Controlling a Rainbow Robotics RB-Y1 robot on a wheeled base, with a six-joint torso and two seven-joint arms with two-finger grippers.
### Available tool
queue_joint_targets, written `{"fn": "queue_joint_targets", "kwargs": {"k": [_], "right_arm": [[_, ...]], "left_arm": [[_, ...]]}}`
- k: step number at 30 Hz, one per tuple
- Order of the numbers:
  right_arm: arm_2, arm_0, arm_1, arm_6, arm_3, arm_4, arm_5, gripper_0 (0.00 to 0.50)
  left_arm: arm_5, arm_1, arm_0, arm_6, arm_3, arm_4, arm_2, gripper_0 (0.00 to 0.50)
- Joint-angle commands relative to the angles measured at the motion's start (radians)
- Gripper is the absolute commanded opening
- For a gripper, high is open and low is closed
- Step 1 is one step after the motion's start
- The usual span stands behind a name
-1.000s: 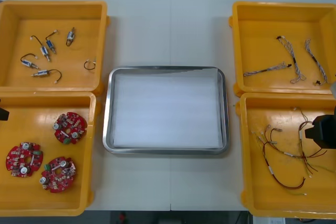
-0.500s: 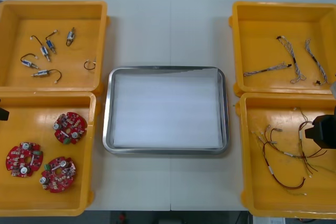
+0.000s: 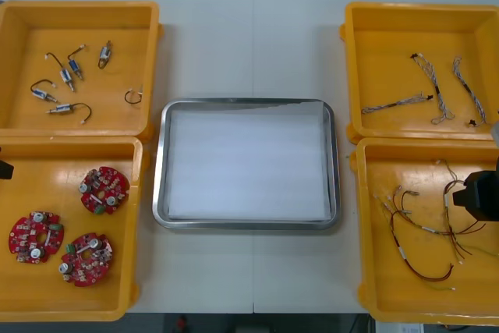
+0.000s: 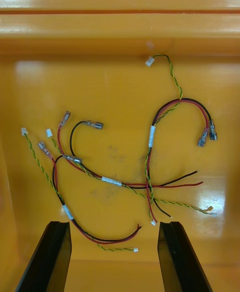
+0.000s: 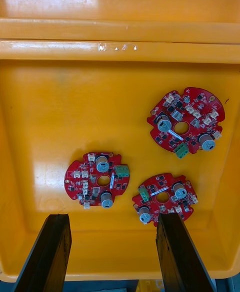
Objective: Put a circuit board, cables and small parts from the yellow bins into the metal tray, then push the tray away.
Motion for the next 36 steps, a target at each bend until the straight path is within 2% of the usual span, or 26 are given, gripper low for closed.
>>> {"fn": "queue_joint_targets", "kwargs": {"k": [1, 36], "right_arm": [[-0.014, 0.001, -0.035, -0.039, -0.007, -0.008, 0.003, 0.500], [-0.014, 0.001, -0.035, -0.039, -0.007, -0.008, 0.003, 0.500]], "left_arm": [[0.006, -0.011, 0.011, -0.087, -0.024, -0.009, 0.029, 0.500], [0.006, -0.011, 0.011, -0.087, -0.024, -0.009, 0.029, 0.500]]}}
